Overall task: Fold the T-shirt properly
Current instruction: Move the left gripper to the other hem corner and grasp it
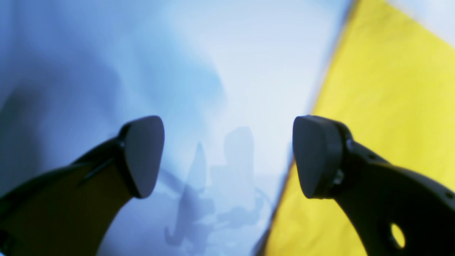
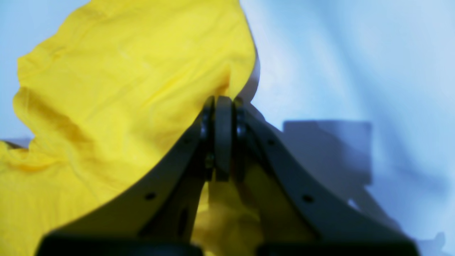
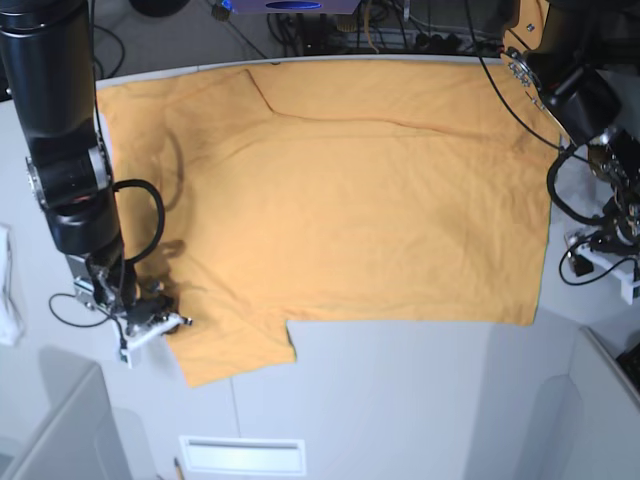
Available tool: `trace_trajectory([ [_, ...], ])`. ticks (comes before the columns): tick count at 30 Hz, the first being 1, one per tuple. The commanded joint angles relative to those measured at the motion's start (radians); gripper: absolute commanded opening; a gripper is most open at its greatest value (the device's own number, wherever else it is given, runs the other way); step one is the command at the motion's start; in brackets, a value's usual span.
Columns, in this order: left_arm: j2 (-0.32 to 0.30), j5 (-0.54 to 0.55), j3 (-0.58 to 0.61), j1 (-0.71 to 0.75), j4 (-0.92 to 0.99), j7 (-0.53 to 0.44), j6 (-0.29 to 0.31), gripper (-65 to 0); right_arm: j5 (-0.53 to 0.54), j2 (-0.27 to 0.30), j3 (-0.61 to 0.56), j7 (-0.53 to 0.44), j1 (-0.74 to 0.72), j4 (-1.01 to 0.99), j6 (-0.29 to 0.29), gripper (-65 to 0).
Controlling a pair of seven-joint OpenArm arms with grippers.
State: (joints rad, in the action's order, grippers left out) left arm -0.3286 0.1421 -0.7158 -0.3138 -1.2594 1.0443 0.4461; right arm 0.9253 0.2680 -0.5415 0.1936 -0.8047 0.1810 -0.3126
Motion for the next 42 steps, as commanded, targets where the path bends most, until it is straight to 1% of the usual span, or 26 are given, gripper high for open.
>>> trace_trajectory([
  [1, -0.028, -0.002, 0.026, -0.041, 0.039, -0.040, -0.002, -10.2, 0.004, 0.007, 0.001, -0.007, -0.037, 0.008, -0.003, -65.0],
  [5, -0.051, -0.009, 0.109, -0.176, 0.306, -0.186, -0.003, -10.2, 0.002, 0.007, 0.001, -0.007, -0.037, 0.008, -0.003, -65.0],
  [7, -0.053, -0.009, 0.124, -0.249, 0.459, -0.258, -0.003, -10.2, 0.002, 0.007, 0.001, -0.007, -0.035, 0.008, -0.003, -65.0],
  [10, -0.076, -0.011, 0.129, -0.341, 0.676, -0.387, -0.003, -10.2, 0.002, 0.007, 0.001, -0.007, -0.035, 0.008, -0.003, -65.0],
  [12, -0.077, -0.011, 0.129, -0.381, 0.746, -0.441, -0.003, -10.2, 0.002, 0.007, 0.001, -0.007, -0.034, 0.008, -0.003, -65.0],
  [14, -0.077, -0.012, 0.130, -0.410, 0.798, -0.474, -0.005, -10.2, 0.002, 0.007, 0.001, -0.007, -0.032, 0.008, -0.003, -65.0],
  [16, -0.077, -0.012, 0.149, -0.434, 0.835, -0.494, -0.019, -10.2, 0.002, 0.007, 0.001, -0.007, -0.032, 0.008, -0.003, -65.0],
  [19, -0.074, -0.008, 0.272, -0.457, 0.890, -0.528, -0.089, -10.2, 0.002, 0.007, 0.001, -0.007, -0.032, 0.010, -0.003, -65.0],
  [21, -0.073, 0.000, 0.335, -0.459, 0.921, -0.557, -0.106, -10.2, 0.002, 0.007, 0.001, -0.006, -0.032, 0.010, -0.003, -65.0],
  [28, -0.068, 0.000, 0.358, -0.459, 0.929, -0.559, -0.103, -10.2, 0.002, 0.015, 0.001, -0.006, -0.032, 0.010, -0.003, -65.0],
  [36, -0.020, -0.002, 0.358, -0.450, 0.927, -0.559, -0.103, -10.4, 0.002, 0.020, 0.001, -0.004, -0.031, 0.010, -0.003, -65.0],
  [41, -0.014, -0.002, 0.359, -0.447, 0.933, -0.559, -0.103, -10.5, 0.002, 0.020, 0.001, -0.004, -0.031, 0.010, -0.003, -65.0],
  [42, -0.014, -0.002, 0.359, -0.437, 0.932, -0.559, -0.103, -11.8, 0.002, 0.020, 0.001, -0.004, -0.031, 0.010, -0.003, -65.0],
])
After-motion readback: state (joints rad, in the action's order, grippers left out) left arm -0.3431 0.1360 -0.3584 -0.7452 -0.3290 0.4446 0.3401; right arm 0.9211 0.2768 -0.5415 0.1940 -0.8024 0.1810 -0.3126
